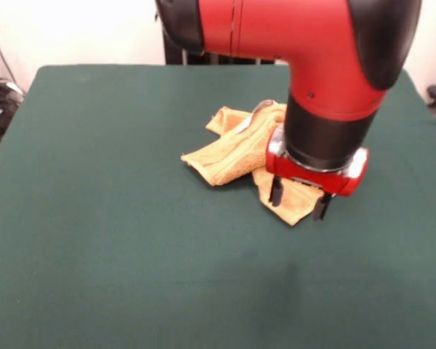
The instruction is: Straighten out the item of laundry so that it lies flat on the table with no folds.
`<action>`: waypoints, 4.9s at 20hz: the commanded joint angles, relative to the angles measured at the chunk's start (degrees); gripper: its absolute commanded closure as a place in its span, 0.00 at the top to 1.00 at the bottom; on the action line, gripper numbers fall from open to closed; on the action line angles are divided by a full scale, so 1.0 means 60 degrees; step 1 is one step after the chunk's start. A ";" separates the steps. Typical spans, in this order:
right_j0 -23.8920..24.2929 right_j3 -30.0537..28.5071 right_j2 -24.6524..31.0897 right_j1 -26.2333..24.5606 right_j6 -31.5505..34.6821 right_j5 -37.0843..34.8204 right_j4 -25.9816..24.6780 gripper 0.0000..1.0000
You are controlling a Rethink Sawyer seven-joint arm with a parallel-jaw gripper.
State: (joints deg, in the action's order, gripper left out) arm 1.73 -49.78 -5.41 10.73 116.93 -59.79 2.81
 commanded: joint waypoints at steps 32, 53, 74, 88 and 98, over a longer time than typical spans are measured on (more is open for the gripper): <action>-0.0713 -0.1250 -0.0409 -0.0464 0.3854 0.0481 0.1488 1.00; -0.0841 -0.2251 -0.0268 -0.1445 0.4544 0.2610 0.1721 1.00; -0.1082 -0.1440 -0.0822 -0.2096 0.3967 0.2629 0.1404 0.00; -0.1138 0.1480 0.0347 -0.2942 0.2730 0.2165 0.1974 0.00; -0.1125 0.3279 0.0445 -0.3244 0.1630 0.0837 0.1555 0.00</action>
State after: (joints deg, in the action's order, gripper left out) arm -4.08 -38.93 -12.34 -1.80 127.27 -65.27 11.41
